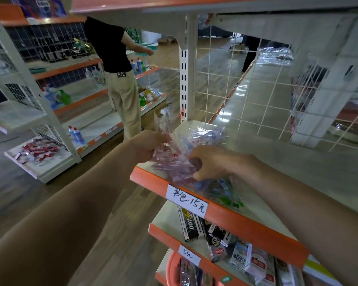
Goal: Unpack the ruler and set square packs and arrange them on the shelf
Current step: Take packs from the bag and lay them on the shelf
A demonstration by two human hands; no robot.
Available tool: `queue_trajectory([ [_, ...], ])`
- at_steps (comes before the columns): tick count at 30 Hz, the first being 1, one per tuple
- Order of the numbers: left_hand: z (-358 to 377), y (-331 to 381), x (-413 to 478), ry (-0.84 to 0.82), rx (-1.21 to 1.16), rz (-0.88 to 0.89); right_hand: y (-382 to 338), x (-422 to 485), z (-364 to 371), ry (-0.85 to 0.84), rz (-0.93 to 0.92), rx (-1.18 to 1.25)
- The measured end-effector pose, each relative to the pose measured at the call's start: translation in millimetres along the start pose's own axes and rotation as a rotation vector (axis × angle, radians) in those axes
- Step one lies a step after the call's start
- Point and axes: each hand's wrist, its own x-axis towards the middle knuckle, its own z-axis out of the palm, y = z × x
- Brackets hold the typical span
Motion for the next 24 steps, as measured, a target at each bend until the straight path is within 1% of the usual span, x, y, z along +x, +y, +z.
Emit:
queue_trajectory([
  [3, -9, -1, 2, -0.046, -0.118, -0.049, 2, -6, -2, -0.003, -0.006, 0.009],
  [5, -14, -2, 4, -0.054, -0.165, -0.071, -2, -8, 1, -0.018, -0.007, -0.069],
  [7, -16, -3, 4, -0.052, -0.184, -0.086, -4, -6, 5, 0.026, -0.037, -0.137],
  [11, -19, -4, 3, -0.045, -0.221, -0.077, 0, -5, 6, 0.102, -0.104, -0.070],
  [13, -21, -3, 4, -0.045, -0.248, -0.071, 5, -6, 3, 0.147, -0.115, -0.084],
  [17, -20, -2, 6, -0.037, -0.217, -0.092, 6, -7, 3, 0.141, -0.045, -0.040],
  [20, -17, -2, 6, -0.088, -0.175, -0.129, -6, -4, 14, 0.091, -0.074, -0.031],
  [22, -16, -2, 7, -0.105, -0.188, -0.115, -7, -3, 17, 0.119, -0.089, -0.034],
  [24, -17, -1, 8, -0.075, -0.234, -0.072, -2, -3, 14, 0.182, -0.058, -0.050],
])
